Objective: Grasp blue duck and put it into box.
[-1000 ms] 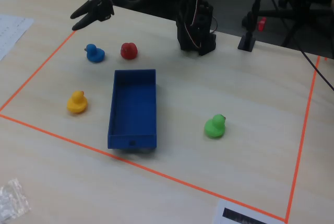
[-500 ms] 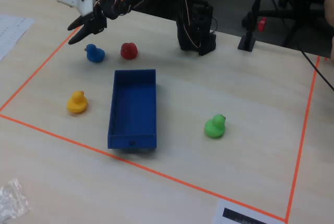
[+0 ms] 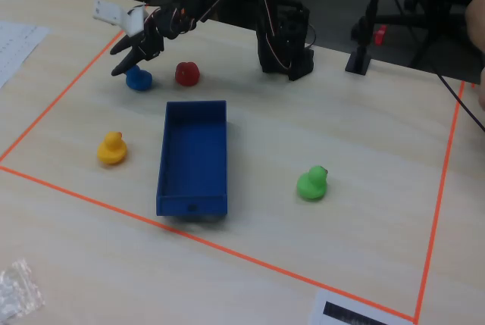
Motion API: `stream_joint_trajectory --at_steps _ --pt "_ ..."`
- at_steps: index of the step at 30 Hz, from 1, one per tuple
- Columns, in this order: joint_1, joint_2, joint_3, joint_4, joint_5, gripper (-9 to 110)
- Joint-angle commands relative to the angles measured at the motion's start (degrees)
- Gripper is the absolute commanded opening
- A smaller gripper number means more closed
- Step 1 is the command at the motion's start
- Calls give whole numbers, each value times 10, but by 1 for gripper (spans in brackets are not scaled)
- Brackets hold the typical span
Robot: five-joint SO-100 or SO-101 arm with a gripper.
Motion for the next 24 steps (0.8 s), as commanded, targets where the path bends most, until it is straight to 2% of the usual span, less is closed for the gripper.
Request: stream_joint_trajectory --at_steps 1,24 --pt "9 7 15 -19 -4 36" --pt "18 -82 37 -66 -18 35"
